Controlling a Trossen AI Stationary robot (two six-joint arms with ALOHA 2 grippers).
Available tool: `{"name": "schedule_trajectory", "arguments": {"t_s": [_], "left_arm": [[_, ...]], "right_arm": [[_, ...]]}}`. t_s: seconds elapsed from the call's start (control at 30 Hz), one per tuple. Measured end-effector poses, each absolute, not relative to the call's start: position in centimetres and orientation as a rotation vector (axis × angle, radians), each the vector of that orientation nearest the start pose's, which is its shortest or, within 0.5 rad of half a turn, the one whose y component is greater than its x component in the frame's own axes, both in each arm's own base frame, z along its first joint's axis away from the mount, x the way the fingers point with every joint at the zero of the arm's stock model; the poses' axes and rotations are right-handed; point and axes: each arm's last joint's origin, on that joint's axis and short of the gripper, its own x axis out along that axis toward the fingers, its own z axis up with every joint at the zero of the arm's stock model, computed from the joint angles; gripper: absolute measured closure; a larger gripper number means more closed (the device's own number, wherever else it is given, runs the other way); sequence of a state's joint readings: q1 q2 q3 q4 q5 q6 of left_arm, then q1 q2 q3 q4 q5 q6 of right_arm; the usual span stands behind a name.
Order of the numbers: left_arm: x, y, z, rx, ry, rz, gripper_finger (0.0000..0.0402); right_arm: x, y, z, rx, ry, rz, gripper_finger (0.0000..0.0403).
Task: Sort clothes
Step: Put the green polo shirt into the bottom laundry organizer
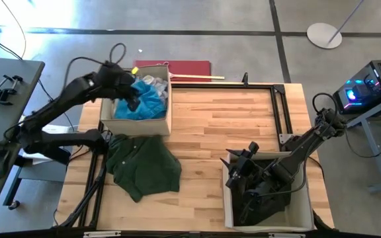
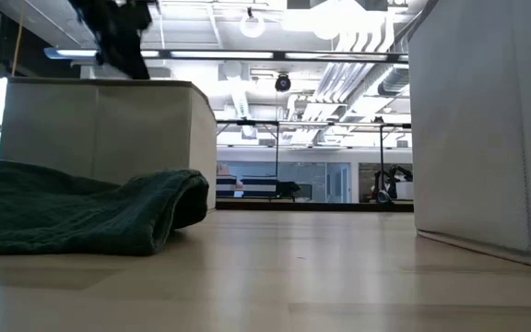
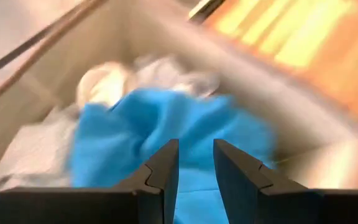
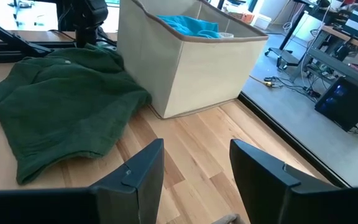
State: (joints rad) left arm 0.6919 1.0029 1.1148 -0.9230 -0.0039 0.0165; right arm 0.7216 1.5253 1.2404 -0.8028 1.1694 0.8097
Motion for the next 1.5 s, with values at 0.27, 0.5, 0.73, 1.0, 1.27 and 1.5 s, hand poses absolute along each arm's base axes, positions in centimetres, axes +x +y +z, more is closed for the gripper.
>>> {"name": "schedule_trajectory", "arguments": {"t_s": [0.27, 0.5, 0.73, 1.0, 1.27, 1.5], "left_arm": [[12.9, 4.7, 37.2, -0.211, 0.496, 0.075, 0.031], [15.0, -1.1, 34.6, -0.085, 0.502, -0.114, 0.031], [14.3, -3.3, 29.7, -0.297, 1.03, 0.278, 0.031], [15.0, -5.7, 24.1, -0.421, 1.225, 0.364, 0.0308], [15.5, -6.2, 19.6, -0.559, 1.231, 0.473, 0.0272], [15.3, -6.0, 14.6, -0.619, 1.224, 0.556, 0.0209]], "right_arm": [[24.0, 17.6, 28.6, -0.123, 0.418, -0.601, 0.0231], [24.1, 17.5, 28.6, -0.14, 0.423, -0.599, 0.0231], [24.1, 17.6, 28.6, -0.143, 0.424, -0.598, 0.0231], [24.1, 17.6, 28.6, -0.146, 0.424, -0.598, 0.0231], [24.1, 17.6, 28.6, -0.145, 0.423, -0.598, 0.0231], [24.1, 17.6, 28.6, -0.145, 0.423, -0.597, 0.0231]]}}
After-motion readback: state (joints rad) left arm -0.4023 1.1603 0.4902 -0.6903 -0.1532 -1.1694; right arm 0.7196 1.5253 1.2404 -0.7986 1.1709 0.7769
